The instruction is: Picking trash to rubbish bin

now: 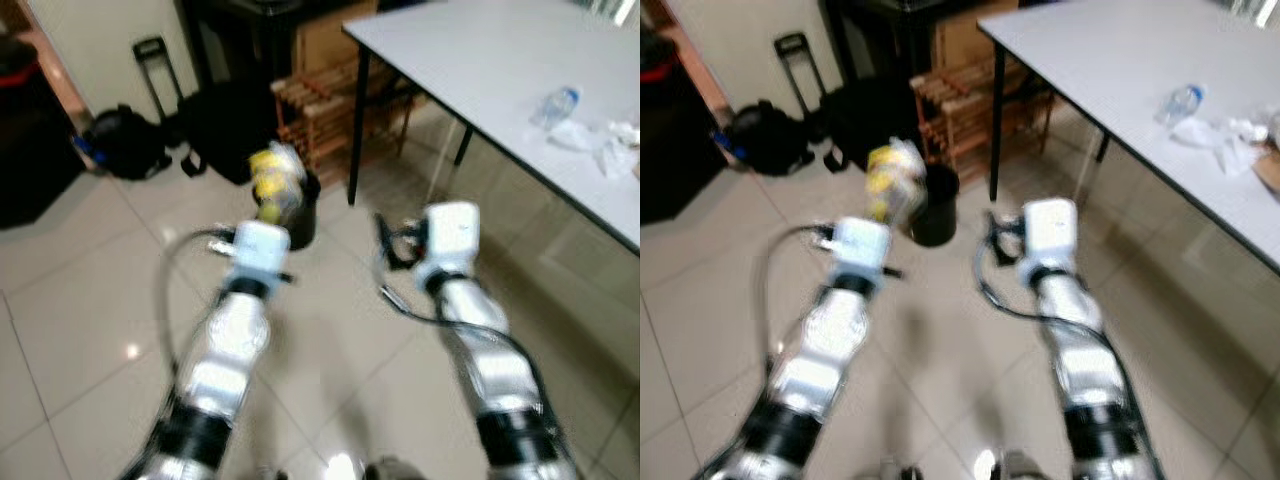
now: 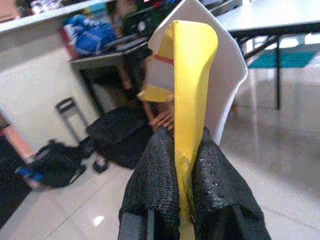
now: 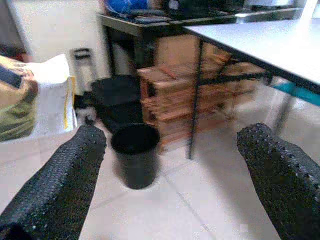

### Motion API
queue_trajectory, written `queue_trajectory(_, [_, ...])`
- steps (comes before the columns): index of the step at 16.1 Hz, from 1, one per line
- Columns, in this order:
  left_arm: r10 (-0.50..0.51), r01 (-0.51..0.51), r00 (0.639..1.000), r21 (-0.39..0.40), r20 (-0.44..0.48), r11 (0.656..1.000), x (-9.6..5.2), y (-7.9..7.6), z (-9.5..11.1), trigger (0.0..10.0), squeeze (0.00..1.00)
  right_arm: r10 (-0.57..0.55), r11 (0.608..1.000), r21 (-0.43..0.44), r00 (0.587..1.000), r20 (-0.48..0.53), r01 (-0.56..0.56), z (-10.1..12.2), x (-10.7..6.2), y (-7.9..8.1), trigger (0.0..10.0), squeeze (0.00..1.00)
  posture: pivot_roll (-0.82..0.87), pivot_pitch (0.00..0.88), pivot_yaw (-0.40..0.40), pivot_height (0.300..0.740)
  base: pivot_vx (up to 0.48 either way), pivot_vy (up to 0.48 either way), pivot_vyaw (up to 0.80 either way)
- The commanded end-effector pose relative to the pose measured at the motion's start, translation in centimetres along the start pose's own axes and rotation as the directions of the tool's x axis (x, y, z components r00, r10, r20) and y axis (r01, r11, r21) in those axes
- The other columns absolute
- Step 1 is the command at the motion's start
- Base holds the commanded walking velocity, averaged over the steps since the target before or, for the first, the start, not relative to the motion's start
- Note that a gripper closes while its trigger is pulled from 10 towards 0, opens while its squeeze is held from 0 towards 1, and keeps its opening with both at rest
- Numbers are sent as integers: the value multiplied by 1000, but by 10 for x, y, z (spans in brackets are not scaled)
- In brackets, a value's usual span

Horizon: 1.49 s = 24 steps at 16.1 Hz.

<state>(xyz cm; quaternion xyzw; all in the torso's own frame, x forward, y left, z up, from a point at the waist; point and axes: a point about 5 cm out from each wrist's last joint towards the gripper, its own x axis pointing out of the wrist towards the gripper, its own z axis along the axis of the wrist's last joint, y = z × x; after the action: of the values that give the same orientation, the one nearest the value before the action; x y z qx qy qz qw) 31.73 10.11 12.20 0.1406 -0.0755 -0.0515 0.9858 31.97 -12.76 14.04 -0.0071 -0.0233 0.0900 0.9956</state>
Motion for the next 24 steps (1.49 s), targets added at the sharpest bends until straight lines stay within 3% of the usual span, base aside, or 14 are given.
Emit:
queue_trajectory(1, [23,-23,1000,18,2,1000,0,11,-1,10000,0,28,999,15,1000,7,-29,2,1,9,10000,0,-54,138,31,740,326,0,0])
queue_trajectory(24, [24,-24,1000,21,6,999,3,11,1,10000,0,52,998,38,999,-1,-51,2,4,11,10000,0,-52,148,31,740,326,0,0])
